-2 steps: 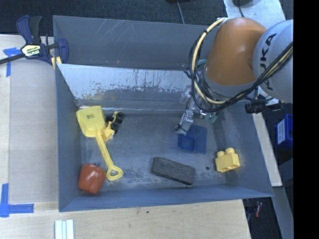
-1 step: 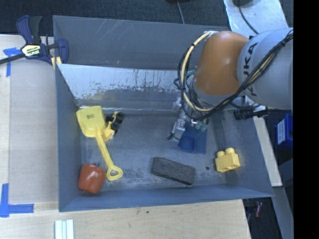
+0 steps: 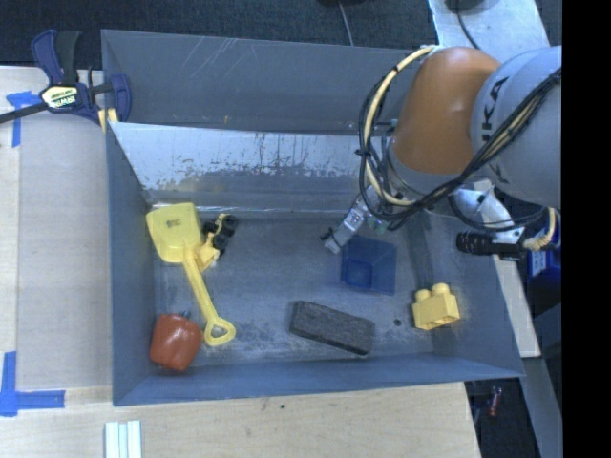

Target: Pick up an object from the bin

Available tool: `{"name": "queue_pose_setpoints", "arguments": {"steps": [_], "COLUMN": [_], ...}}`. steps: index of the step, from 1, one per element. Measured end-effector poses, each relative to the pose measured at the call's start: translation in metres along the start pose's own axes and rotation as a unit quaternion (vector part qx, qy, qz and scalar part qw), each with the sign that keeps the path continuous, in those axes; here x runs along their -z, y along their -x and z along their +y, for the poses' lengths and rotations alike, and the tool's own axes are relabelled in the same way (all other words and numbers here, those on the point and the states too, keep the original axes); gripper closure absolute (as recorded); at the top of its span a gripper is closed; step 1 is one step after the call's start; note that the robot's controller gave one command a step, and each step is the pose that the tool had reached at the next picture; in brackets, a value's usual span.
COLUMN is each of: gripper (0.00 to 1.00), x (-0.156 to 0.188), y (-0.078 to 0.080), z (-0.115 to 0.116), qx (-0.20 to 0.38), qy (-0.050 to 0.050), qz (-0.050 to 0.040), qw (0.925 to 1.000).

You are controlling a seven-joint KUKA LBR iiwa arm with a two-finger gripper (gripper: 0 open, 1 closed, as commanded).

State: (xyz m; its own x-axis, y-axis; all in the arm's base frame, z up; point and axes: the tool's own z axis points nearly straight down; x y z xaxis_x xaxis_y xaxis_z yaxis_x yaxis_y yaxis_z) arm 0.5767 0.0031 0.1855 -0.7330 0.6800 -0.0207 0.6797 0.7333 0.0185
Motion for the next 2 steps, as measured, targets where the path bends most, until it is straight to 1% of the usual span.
{"name": "queue_pose_setpoints", "arguments": {"steps": [1,2], "gripper": [0.0,0.0], "x": [0.112,0.127], "y": [0.026,0.025], "z": [0.001,0.0], "qx": [0.115,0.134], "qy": [-0.003,0.001], "qz": [0.005,-0.0029], "qw": [0.9933,0.991]}}
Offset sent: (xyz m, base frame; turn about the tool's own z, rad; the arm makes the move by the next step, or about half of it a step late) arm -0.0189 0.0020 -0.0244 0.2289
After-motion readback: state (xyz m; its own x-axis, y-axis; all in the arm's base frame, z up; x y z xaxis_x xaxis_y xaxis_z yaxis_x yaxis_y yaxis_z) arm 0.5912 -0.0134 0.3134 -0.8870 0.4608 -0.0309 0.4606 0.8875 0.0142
